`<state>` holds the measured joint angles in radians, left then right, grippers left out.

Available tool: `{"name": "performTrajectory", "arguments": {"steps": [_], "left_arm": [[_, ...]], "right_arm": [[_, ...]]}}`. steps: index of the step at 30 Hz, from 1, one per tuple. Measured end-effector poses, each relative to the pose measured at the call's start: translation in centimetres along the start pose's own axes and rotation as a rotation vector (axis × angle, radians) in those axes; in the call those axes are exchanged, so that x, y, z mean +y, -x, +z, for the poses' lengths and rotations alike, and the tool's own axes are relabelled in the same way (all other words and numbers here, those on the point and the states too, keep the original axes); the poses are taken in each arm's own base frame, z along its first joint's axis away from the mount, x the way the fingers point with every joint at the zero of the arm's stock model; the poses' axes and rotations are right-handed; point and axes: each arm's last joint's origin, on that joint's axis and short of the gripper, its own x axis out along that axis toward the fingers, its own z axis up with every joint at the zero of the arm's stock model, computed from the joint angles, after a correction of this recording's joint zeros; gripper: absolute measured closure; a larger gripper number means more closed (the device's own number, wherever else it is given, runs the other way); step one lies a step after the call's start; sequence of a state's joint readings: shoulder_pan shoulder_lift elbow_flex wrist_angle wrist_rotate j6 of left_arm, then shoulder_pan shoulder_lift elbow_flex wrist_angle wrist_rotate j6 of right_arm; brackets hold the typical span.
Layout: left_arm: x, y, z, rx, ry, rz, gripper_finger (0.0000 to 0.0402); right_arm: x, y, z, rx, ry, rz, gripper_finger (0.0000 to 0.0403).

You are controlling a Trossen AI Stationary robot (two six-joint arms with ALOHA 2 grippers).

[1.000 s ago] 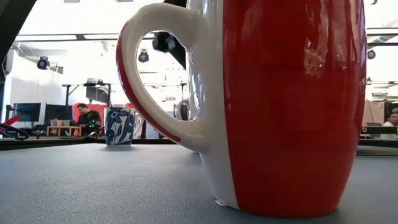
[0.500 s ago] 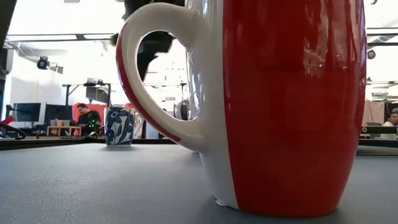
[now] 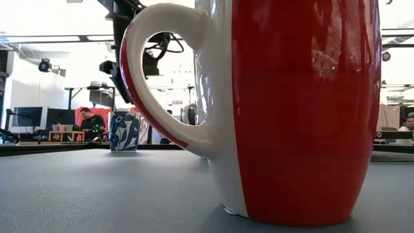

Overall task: Place coffee mugs
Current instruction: Move the blue cup to the top middle of the table

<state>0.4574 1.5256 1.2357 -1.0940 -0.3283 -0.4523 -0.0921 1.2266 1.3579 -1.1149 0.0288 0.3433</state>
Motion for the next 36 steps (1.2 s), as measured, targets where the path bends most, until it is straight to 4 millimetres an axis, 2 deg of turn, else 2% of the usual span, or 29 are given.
{"name": "performTrajectory", "arguments": {"steps": [7,12,15,18,21,26,36], "left_arm": [[0.9,-2.7,0.9,0.024,-0.024,0.015,0.0297],[0.5,-4.3,1.5,0.058,-0.05,-0.049,0.0301],[0.1,-5.2,1.6,0.079,-0.063,-0.043,0.0317],[0.0,-5.7,1.7,0.097,-0.065,-0.036,0.035],[-0.2,-5.6,1.7,0.1,-0.049,-0.051,0.0389],[-1.1,-4.8,1.8,0.094,-0.021,-0.104,0.0388],[-6.8,-0.7,0.7,0.011,-0.066,-0.238,0.039]], "right_arm": [[0.0,0.0,0.0,0.0,-0.027,0.0,0.0312],[0.0,0.0,0.0,-0.001,-0.043,0.0,0.0313],[0.0,0.0,0.0,-0.001,-0.043,0.0,0.0312],[0.0,-0.1,0.0,0.0,-0.043,0.0,0.0314],[0.0,-0.1,0.0,0.0,-0.043,0.0,0.0318],[0.0,-0.1,0.0,0.0,-0.037,0.0,0.0323],[0.0,-0.1,0.0,0.001,-0.012,0.0,0.0323]]}}
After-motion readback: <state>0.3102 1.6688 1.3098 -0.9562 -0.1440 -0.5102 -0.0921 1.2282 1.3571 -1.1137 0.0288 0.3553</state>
